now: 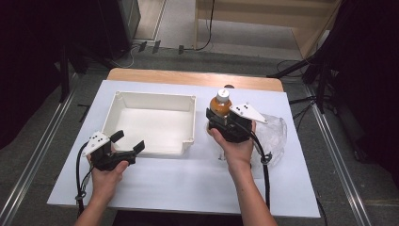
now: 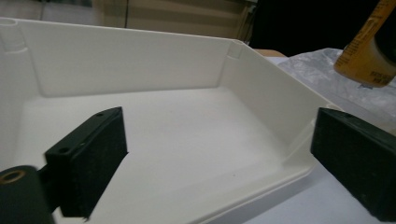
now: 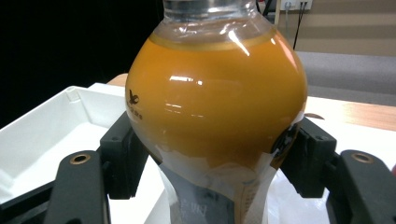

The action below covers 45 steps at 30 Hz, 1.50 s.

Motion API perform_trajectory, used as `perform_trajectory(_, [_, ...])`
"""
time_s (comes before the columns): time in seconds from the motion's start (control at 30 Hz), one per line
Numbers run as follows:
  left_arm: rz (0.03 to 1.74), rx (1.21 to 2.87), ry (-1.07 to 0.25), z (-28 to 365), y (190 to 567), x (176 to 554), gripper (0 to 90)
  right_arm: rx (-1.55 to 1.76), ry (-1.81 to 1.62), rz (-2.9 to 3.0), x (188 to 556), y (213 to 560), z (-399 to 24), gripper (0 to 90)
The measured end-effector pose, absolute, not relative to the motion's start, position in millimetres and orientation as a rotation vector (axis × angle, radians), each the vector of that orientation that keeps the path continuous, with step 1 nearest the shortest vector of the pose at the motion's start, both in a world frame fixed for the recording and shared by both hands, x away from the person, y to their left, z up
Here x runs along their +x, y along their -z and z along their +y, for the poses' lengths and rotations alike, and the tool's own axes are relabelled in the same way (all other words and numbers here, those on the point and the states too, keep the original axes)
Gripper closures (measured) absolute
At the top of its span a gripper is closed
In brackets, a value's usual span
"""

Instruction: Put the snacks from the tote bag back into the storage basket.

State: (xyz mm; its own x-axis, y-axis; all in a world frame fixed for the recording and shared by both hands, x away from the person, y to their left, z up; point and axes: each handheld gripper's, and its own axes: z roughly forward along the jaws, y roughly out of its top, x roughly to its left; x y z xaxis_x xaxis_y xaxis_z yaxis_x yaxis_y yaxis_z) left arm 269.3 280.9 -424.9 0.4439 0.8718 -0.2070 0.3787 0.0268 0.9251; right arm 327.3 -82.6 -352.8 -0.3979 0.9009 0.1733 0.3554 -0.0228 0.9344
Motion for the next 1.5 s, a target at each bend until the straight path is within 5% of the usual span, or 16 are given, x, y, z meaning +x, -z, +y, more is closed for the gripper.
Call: perform_trajectory(1.5, [1.079, 1.577, -0.552, 284.0, 423.0, 263.5, 0.0, 1.280, -1.460, 1.812, 358.1, 355.0, -32.1, 33.0])
